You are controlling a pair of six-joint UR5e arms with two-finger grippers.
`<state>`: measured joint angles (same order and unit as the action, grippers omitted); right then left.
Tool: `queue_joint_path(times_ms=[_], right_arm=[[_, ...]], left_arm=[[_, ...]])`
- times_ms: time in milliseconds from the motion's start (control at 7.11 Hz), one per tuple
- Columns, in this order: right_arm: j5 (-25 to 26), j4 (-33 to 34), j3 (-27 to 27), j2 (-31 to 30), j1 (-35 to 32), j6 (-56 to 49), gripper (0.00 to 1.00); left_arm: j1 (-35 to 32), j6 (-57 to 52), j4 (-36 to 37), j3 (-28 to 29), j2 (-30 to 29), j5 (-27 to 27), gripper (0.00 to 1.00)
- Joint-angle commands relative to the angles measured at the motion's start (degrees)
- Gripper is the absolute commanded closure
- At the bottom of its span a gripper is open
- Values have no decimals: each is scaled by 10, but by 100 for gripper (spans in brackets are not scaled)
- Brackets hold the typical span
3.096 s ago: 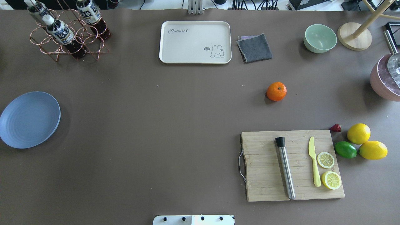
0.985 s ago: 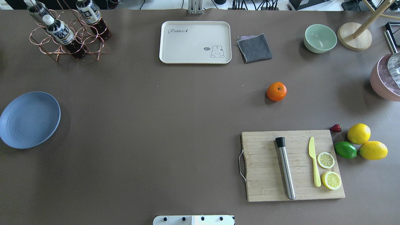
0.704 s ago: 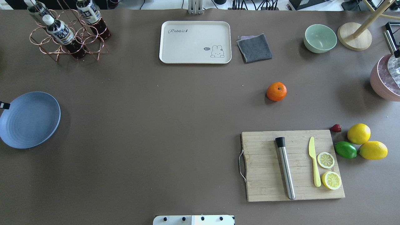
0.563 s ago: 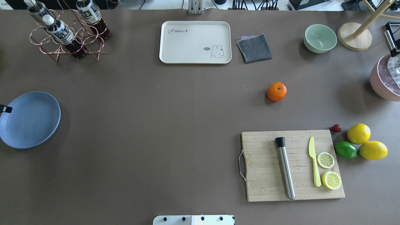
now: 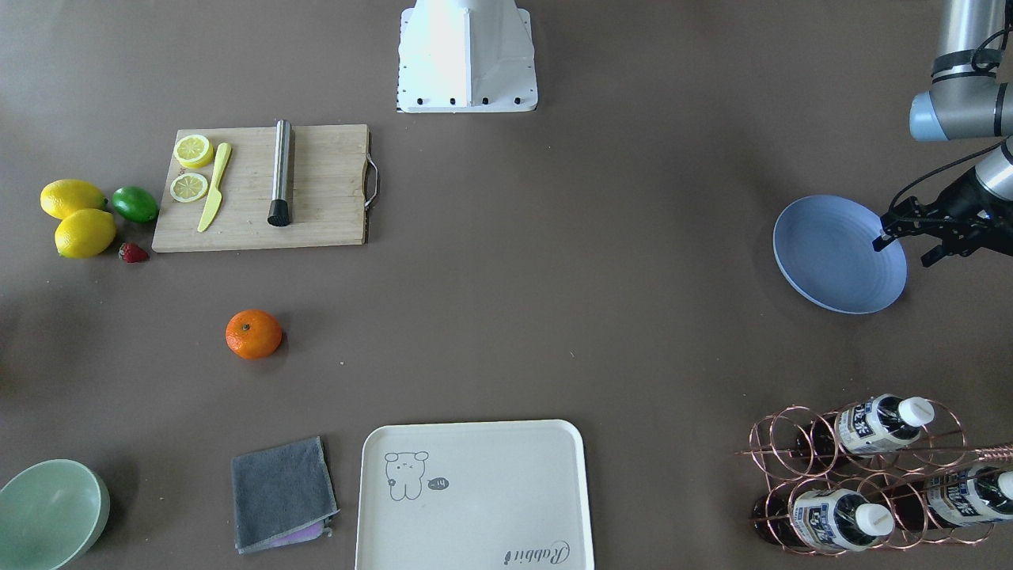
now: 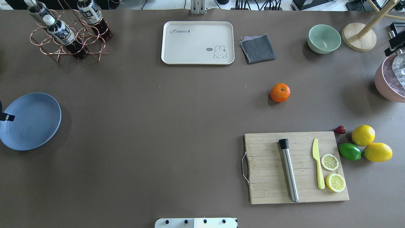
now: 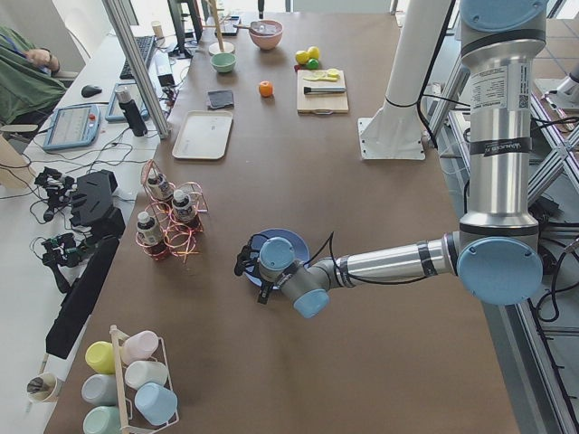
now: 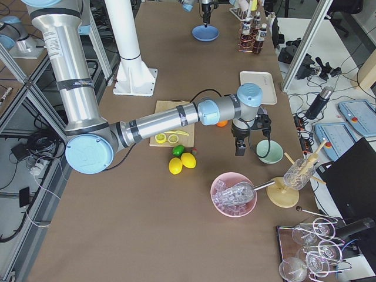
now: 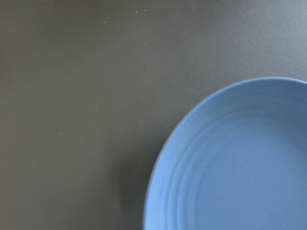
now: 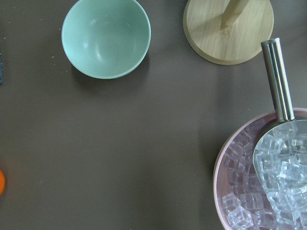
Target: Pick orange to plate
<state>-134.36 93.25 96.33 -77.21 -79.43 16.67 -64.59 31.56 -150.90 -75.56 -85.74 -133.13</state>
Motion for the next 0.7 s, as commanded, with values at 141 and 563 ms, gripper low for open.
queue_joint_path(times_ms=[141, 563], right_arm=[[1, 0, 0, 0, 1, 0, 0], [1, 0, 1, 0, 1, 0, 0]], left_arm=[[10, -3, 0, 12, 5, -1, 22], [10, -2, -16, 12, 18, -4, 100]])
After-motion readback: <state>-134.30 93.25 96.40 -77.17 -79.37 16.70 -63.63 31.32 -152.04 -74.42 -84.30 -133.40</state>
